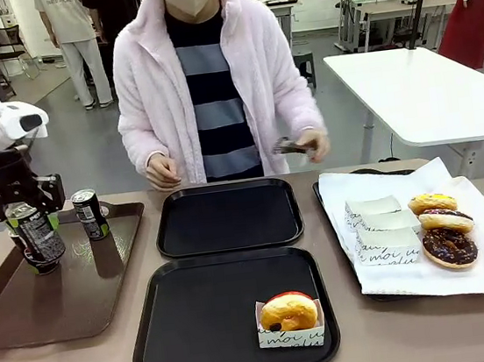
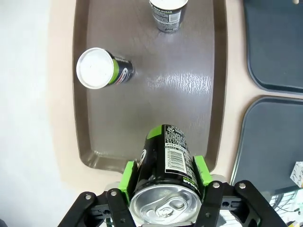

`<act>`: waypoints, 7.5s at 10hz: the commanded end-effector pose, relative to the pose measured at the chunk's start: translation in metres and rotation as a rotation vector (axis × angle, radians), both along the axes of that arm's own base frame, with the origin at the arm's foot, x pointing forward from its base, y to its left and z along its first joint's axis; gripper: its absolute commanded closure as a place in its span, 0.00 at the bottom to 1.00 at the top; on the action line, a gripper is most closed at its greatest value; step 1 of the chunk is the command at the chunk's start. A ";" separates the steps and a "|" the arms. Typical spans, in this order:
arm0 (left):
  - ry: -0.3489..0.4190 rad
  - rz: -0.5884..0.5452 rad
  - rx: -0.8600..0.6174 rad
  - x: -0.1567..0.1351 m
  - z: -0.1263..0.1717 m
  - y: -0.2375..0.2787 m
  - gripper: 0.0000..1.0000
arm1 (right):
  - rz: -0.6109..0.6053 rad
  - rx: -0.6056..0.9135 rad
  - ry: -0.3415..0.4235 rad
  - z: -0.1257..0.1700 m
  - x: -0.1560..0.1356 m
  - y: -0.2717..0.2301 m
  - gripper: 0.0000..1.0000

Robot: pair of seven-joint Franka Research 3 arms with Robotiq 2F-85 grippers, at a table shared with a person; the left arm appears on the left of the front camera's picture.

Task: Set up donuts and drinks on trays.
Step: Pick up one Pepsi coke and place it on the Flat Tray.

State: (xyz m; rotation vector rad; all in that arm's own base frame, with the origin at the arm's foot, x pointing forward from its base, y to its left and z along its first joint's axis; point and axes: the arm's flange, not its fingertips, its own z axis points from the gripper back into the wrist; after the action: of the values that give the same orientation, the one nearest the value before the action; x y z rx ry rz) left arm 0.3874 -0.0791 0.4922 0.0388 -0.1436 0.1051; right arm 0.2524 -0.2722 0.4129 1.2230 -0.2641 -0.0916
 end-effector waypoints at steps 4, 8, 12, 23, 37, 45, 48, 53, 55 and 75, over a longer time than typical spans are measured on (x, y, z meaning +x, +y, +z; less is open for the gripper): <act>0.000 0.002 -0.003 -0.004 0.004 0.000 1.00 | 0.000 0.011 -0.015 0.001 -0.001 -0.001 0.00; 0.000 0.002 -0.003 -0.004 0.004 0.000 1.00 | 0.000 0.011 -0.015 0.001 -0.001 -0.001 0.00; 0.000 0.002 -0.003 -0.004 0.004 0.000 1.00 | 0.000 0.011 -0.015 0.001 -0.001 -0.001 0.00; -0.009 -0.433 -0.066 -0.023 0.028 -0.148 0.41 | 0.000 0.011 -0.015 0.001 -0.001 -0.001 0.00; 0.140 -0.675 -0.041 -0.018 -0.048 -0.250 0.41 | 0.000 0.011 -0.015 0.001 -0.001 -0.001 0.00; -0.019 -0.775 -0.076 -0.145 0.020 -0.155 0.41 | 0.000 0.011 -0.015 0.001 -0.001 -0.001 0.00; -0.011 -0.755 -0.071 -0.132 0.019 -0.165 0.41 | 0.000 0.011 -0.015 0.001 -0.001 -0.001 0.00; 0.019 -0.644 -0.068 -0.041 -0.034 -0.221 0.41 | 0.000 0.011 -0.015 0.001 -0.001 -0.001 0.00; 0.054 -0.603 -0.070 -0.021 -0.059 -0.231 0.41 | 0.000 0.011 -0.015 0.001 -0.001 -0.001 0.00; 0.009 -0.567 -0.035 -0.036 -0.067 -0.244 0.00 | 0.000 0.011 -0.015 0.001 -0.001 -0.001 0.00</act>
State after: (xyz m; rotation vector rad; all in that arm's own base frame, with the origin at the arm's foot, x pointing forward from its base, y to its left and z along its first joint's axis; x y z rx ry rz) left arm 0.3667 -0.3270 0.4169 -0.0372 -0.1263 -0.4899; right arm 0.2513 -0.2730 0.4131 1.2226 -0.2652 -0.0949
